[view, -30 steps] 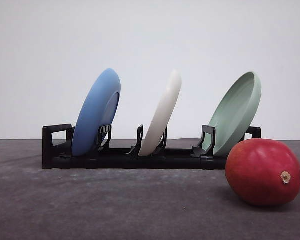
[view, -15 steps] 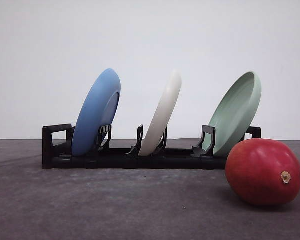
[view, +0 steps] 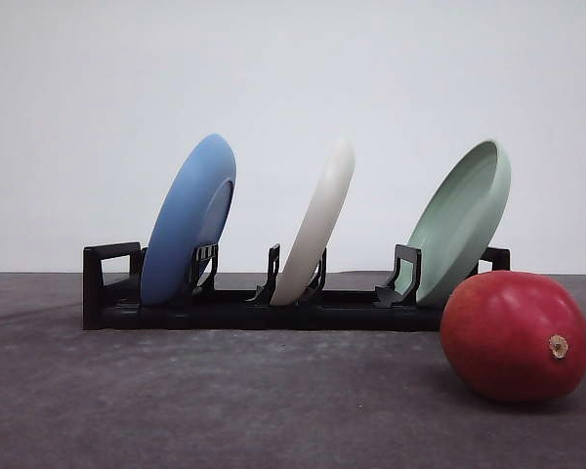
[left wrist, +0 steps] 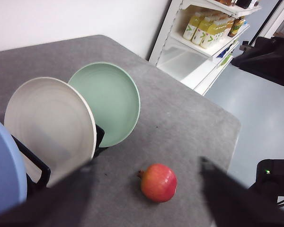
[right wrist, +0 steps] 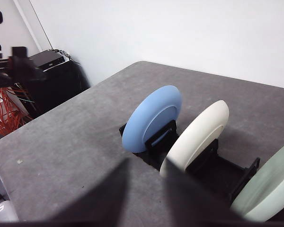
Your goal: Place pomegranate in white plate
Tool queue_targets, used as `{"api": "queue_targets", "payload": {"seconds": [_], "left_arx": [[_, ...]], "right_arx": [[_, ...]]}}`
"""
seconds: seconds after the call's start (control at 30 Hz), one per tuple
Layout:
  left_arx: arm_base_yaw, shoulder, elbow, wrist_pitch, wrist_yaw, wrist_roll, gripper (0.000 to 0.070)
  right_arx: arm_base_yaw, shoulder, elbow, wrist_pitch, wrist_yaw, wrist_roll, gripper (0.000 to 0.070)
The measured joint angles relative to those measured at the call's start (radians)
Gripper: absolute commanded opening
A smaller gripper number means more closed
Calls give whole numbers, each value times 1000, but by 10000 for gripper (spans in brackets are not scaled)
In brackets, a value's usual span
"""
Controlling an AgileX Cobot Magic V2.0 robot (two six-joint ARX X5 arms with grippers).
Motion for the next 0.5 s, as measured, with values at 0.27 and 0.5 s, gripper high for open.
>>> {"api": "queue_targets", "payload": {"seconds": [0.27,0.5], "left_arx": [[-69,104,1,66,-39,-49,652],[-262,325,77,85,-249,-136,642]], "right_arx": [[12,12,0,0,0,0,700],[42,12,0,0,0,2,700]]}}
